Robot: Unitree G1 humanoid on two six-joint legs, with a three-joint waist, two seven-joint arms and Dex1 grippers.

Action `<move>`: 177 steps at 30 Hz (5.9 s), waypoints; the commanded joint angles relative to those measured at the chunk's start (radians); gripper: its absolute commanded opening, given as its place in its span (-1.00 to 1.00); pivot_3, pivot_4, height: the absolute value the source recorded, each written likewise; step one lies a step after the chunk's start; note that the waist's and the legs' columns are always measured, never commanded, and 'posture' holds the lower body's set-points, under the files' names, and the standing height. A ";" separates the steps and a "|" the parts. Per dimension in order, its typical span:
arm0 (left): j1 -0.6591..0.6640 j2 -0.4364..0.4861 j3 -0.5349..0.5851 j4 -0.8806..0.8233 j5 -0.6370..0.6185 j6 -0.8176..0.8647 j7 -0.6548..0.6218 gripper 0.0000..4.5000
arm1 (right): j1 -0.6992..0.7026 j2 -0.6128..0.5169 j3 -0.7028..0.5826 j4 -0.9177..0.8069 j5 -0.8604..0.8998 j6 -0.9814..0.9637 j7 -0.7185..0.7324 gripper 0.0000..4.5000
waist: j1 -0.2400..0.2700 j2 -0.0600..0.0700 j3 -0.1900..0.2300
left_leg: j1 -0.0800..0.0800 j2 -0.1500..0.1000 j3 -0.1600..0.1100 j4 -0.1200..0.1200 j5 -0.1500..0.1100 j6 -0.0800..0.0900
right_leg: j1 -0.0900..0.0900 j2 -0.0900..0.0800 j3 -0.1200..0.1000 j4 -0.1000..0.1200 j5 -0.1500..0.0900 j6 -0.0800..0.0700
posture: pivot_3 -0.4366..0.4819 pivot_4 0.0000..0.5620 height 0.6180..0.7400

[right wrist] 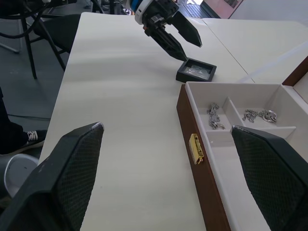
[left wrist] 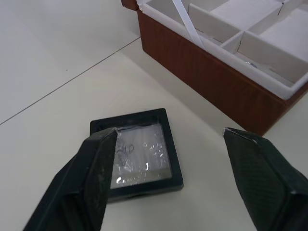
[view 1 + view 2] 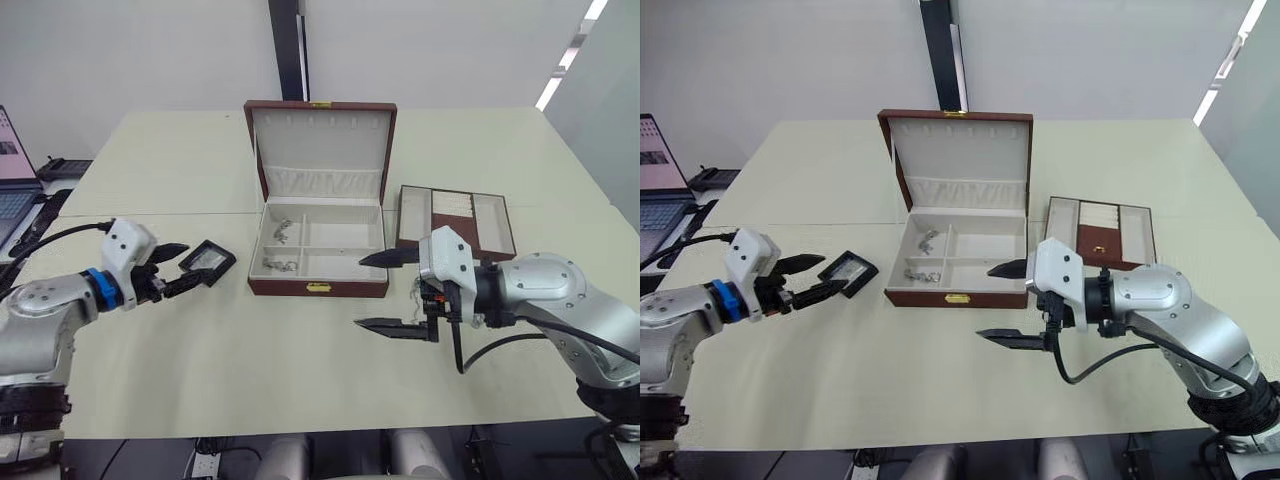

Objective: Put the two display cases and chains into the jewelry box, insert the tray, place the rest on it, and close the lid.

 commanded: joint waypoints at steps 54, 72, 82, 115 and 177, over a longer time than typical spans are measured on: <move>-0.405 0.068 -0.271 -0.144 -0.015 0.100 -0.373 -1.00 | 0.094 0.004 -0.064 -0.138 -0.047 0.119 -0.192 1.00 | 0.001 0.000 0.000 | -0.001 -0.002 0.000 0.001 0.000 0.000 | 0.000 0.001 0.000 0.000 0.000 0.000 | -0.05 -0.47 1.00; -0.813 -0.374 -0.525 0.607 0.310 -0.408 -0.327 -1.00 | 0.057 0.105 -0.098 -0.197 -0.051 0.410 -0.463 1.00 | 0.001 -0.001 0.001 | -0.003 -0.002 0.002 0.005 0.000 0.000 | 0.000 0.002 -0.001 0.001 0.000 0.000 | -0.05 -0.47 1.00; -0.874 -0.433 -0.521 0.857 0.417 -0.625 -0.245 -1.00 | 0.044 0.128 -0.096 -0.193 -0.054 0.463 -0.505 1.00 | 0.000 -0.001 0.001 | -0.008 -0.004 -0.002 0.012 -0.001 0.001 | -0.001 0.002 -0.002 0.002 0.000 0.000 | -0.05 -0.47 1.00; -0.730 -0.220 -0.283 0.402 0.182 -0.248 -0.445 0.99 | 0.175 -0.041 -0.259 -0.195 -0.073 0.318 -0.378 1.00 | -0.023 -0.001 0.000 | -0.010 -0.006 -0.005 0.013 -0.001 0.001 | -0.001 0.002 -0.001 0.003 0.000 0.000 | -0.05 -0.47 1.00; 0.456 -0.052 0.098 -0.451 -0.138 -0.094 -0.187 0.99 | 0.850 -0.222 -0.810 0.312 -0.315 -0.405 0.112 1.00 | 0.008 0.005 0.000 | 0.001 0.003 0.002 0.012 -0.009 0.007 | 0.012 0.002 0.002 -0.003 0.000 0.000 | -0.05 -0.47 1.00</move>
